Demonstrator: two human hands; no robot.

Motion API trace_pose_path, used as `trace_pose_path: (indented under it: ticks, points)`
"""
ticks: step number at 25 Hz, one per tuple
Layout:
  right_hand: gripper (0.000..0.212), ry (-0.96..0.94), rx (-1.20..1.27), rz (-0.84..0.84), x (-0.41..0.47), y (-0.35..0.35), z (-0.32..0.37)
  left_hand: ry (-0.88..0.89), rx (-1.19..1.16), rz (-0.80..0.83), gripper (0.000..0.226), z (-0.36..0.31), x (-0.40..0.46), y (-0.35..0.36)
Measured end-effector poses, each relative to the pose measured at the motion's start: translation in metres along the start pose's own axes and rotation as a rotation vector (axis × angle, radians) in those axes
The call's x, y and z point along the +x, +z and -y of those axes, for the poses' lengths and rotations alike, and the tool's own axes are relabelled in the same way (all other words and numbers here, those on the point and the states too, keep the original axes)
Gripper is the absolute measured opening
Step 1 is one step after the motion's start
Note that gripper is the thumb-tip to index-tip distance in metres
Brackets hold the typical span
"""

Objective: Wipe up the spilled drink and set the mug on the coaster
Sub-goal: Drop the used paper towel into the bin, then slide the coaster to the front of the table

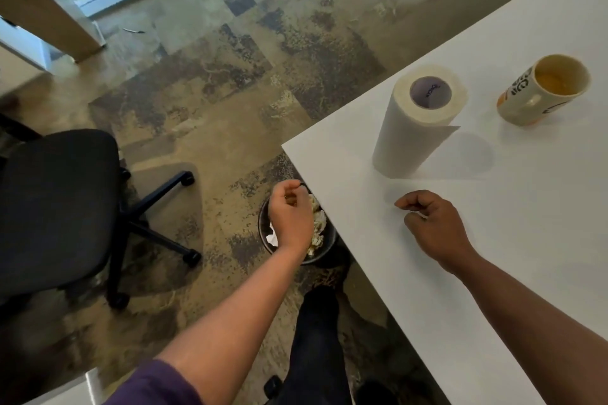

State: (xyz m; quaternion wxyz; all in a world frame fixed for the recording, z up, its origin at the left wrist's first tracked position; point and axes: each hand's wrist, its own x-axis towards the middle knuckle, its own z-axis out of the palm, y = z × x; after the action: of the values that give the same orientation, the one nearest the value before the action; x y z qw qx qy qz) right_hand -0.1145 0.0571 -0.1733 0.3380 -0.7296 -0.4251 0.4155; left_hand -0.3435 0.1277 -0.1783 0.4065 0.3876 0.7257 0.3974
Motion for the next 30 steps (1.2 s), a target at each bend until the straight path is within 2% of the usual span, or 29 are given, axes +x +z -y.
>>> trace_pose_path:
  ticks: [3, 6, 9, 13, 17, 23, 26, 30]
  points:
    - [0.030, -0.009, 0.021, -0.010, 0.000, 0.001, -0.003, 0.156, 0.038, 0.170, 0.011, -0.014, -0.011, 0.016]
    - [0.022, -0.027, 0.040, -0.025, 0.000, 0.000, -0.007, 0.181, 0.139, 0.293, 0.018, -0.023, -0.019, 0.033]
    - [0.028, -0.020, 0.073, -0.067, 0.003, -0.006, -0.012, 0.205, 0.281, 0.423, 0.026, -0.030, -0.028, 0.051]
    - [0.037, -0.012, 0.113, -0.275, -0.006, -0.030, -0.023, 0.334, 0.400, 0.645, 0.027, -0.037, -0.051, 0.090]
    - [0.032, 0.049, 0.151, -0.537, -0.025, -0.079, -0.052, 0.390, 0.393, 0.832, 0.031, -0.048, -0.084, 0.148]
    - [0.029, 0.146, 0.188, -0.824, -0.049, -0.159, -0.100, 0.510, 0.438, 1.006, 0.037, -0.062, -0.137, 0.234]
    - [0.035, 0.231, 0.204, -0.916, -0.061, -0.201, -0.135, 0.577, 0.447, 1.123, 0.037, -0.065, -0.173, 0.276]
    - [0.046, 0.359, 0.098, -0.938, -0.091, -0.255, -0.187, 0.661, 0.431, 1.244, 0.039, -0.063, -0.224, 0.335]
